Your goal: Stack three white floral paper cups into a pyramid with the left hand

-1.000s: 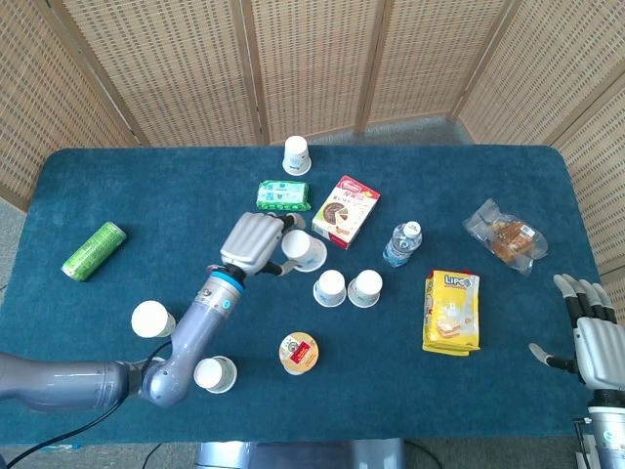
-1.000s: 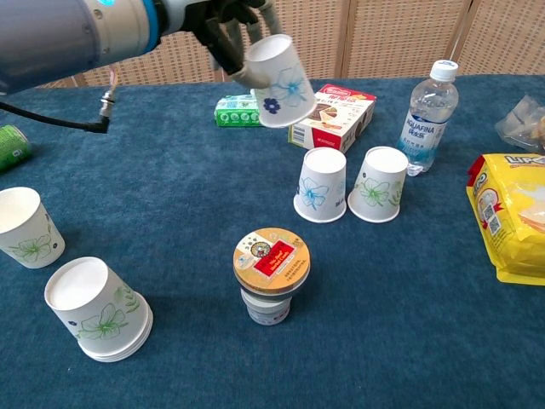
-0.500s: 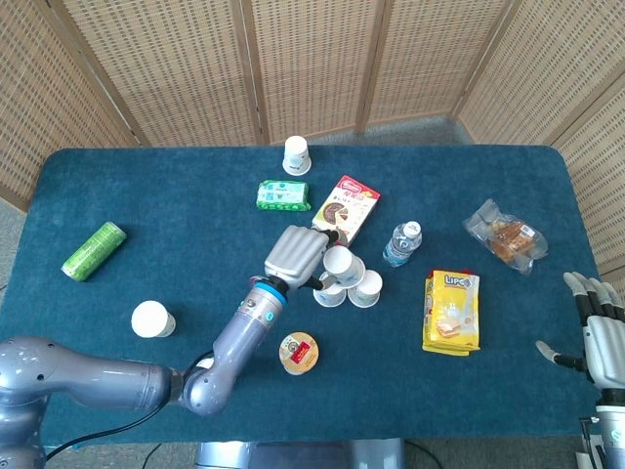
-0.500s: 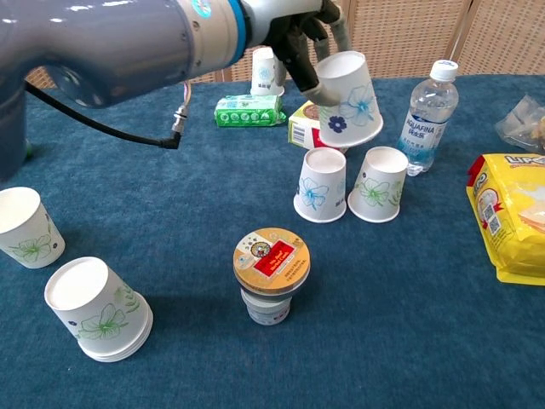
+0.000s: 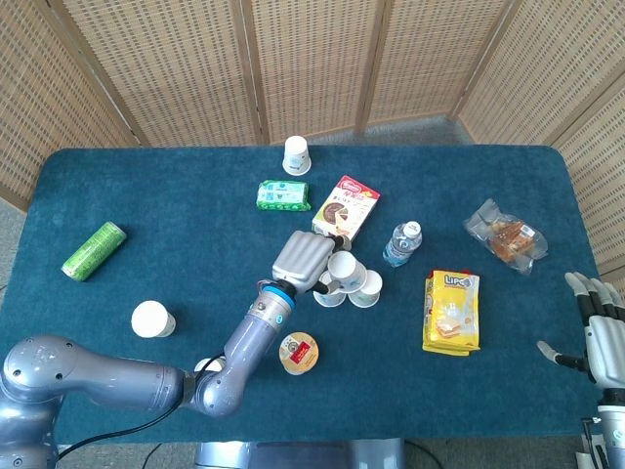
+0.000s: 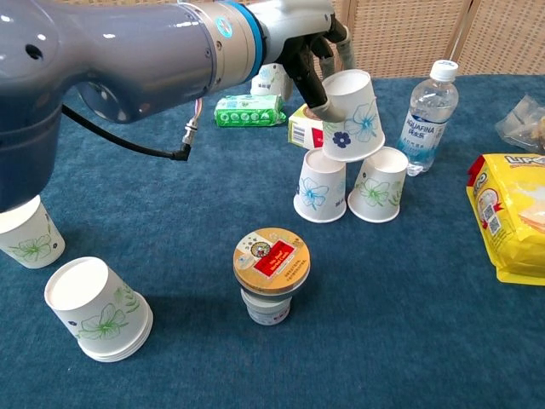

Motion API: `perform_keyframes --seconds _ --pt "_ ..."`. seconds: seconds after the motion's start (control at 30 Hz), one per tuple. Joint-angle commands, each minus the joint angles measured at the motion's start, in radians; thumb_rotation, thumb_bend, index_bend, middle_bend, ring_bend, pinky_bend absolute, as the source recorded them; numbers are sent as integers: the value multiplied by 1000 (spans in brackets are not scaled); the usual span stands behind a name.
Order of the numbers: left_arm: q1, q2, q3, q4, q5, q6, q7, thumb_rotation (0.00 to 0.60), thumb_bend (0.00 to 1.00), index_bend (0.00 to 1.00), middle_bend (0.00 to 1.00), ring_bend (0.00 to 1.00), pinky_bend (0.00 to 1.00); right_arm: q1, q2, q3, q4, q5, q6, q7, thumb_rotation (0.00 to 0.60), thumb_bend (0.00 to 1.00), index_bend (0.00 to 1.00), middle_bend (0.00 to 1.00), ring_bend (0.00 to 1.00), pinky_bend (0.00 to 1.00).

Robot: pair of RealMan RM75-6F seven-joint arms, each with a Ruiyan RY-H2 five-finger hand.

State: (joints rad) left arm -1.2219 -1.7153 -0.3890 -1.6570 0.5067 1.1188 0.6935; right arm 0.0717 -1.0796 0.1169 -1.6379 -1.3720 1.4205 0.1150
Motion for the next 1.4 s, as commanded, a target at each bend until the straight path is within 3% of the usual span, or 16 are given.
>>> perform_keyframes --seconds 0.03,0.57,0.67,0.8,0.9,1.07,1.2,1.3,1.4 --pt "-4 -7 1 7 1 0 -1 600 297 316 469 445 528 0 0 0 0 1 0 1 600 0 0 0 0 0" --pt "-20 -45 10 35 2 8 5 600 290 295 449 412 521 -2 7 3 2 4 -2 22 600 0 0 0 0 0" --pt "-22 -49 13 38 -3 8 11 600 285 278 373 347 503 -3 9 4 2 5 -2 25 600 0 0 0 0 0" --pt "-22 -51 15 38 -7 8 16 600 283 249 192 228 458 -3 10 4 2 5 -2 27 600 0 0 0 0 0" --pt "-21 -55 16 42 4 17 16 600 282 240 127 176 432 -3 11 4 2 5 -3 28 600 0 0 0 0 0" --pt "-12 -49 18 34 21 22 8 600 282 206 52 104 397 -4 11 4 2 5 -1 28 600 0 0 0 0 0" --pt "18 -7 34 -8 68 34 -9 600 281 90 0 1 292 -5 12 4 2 3 0 32 600 0 0 0 0 0" --pt "62 49 54 -58 123 49 -39 600 278 8 0 0 214 -5 13 2 1 0 0 33 600 0 0 0 0 0" --pt "108 116 81 -102 176 63 -62 600 278 0 0 0 174 -4 12 -1 -1 -6 0 29 600 0 0 0 0 0"
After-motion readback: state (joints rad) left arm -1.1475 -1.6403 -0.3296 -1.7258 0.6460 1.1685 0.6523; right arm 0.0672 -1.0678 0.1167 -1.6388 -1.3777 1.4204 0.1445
